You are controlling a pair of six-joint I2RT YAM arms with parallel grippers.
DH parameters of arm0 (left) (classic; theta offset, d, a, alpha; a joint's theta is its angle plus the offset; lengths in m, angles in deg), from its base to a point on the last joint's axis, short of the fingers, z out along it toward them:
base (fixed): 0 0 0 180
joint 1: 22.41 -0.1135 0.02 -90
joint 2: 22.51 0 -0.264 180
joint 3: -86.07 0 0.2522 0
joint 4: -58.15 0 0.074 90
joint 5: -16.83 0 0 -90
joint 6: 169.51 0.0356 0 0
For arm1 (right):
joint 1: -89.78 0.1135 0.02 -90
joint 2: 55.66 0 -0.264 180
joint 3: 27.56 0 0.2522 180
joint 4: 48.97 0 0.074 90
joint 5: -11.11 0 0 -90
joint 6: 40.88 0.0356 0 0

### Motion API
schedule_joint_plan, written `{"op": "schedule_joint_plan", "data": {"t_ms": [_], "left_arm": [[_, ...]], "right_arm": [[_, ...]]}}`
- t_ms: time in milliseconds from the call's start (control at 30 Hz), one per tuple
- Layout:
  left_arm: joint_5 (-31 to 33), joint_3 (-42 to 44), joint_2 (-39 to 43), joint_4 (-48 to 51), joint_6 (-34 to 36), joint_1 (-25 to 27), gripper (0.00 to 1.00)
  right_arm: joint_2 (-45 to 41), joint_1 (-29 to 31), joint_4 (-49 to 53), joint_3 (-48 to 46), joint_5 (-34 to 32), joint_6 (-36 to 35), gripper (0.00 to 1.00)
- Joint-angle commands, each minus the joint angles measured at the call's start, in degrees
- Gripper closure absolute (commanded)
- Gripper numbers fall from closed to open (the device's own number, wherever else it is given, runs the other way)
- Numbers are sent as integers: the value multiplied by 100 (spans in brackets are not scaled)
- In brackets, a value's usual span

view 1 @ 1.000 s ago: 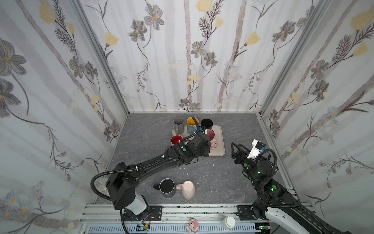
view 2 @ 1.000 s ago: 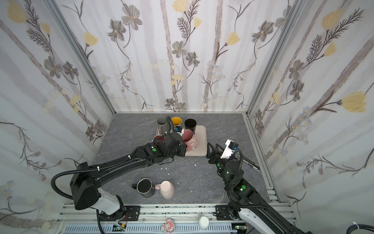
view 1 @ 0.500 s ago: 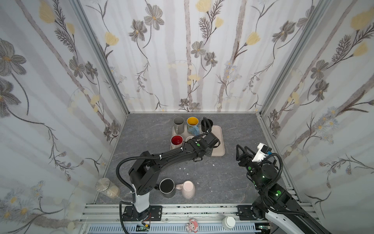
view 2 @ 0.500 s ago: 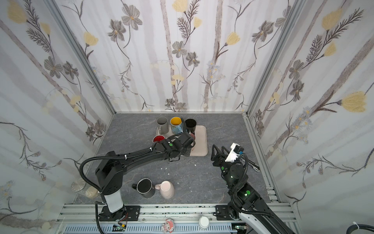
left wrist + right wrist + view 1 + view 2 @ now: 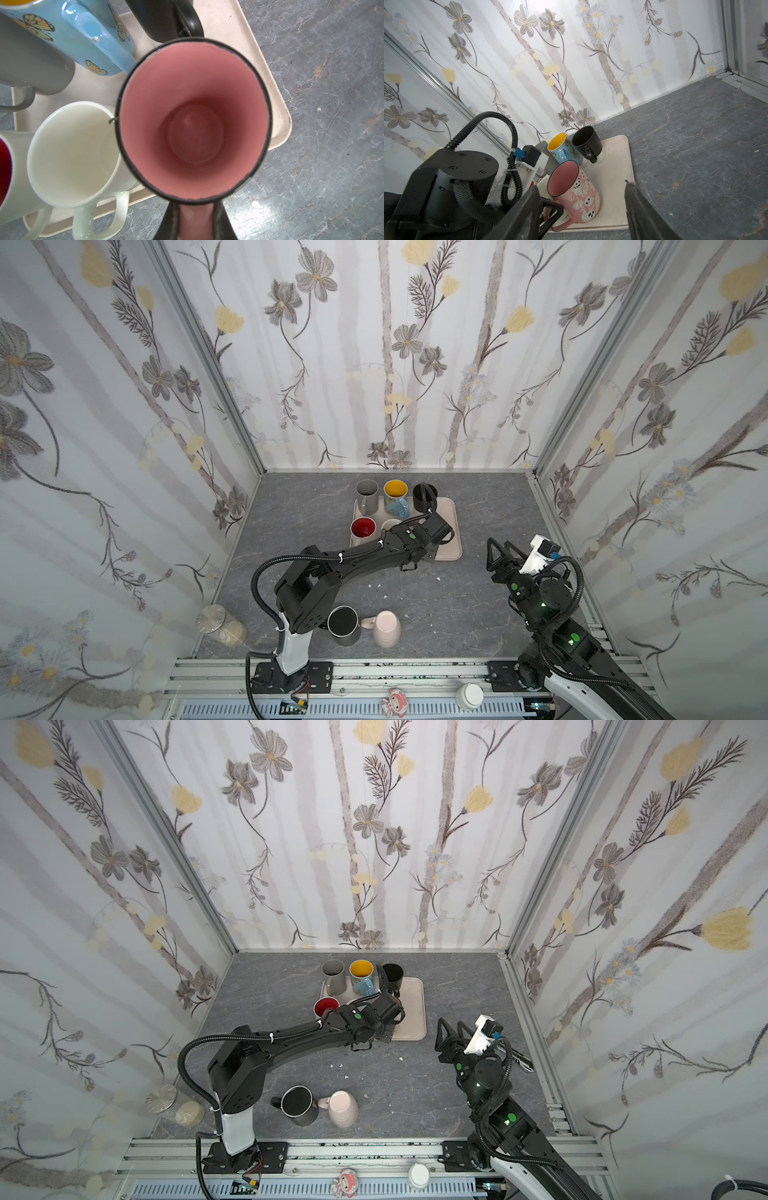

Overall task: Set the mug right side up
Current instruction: 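Set the pink ghost mug upright on the tray with the left gripper while right withdraws, then open the left gripper and move both grippers to the pale pink mug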

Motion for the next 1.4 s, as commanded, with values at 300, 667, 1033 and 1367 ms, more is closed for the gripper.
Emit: {"op": "schedule_joint_plan", "data": {"t_ms": [300, 667, 1033, 1367], "left_arm": [[54, 134, 61, -395, -94, -59, 83], [-16, 390, 421, -633, -201, -76, 63], [-153, 1408, 1934, -1628, -338, -83, 42], [106, 3191, 4046, -2786, -365, -154, 11]], "right_arm": [[81, -7, -66, 11, -9, 11, 31], [252, -19, -53, 42, 115, 29, 27], [841, -26, -254, 118, 964, -93, 25], [2447, 359, -708, 234, 2963, -534, 26]]}}
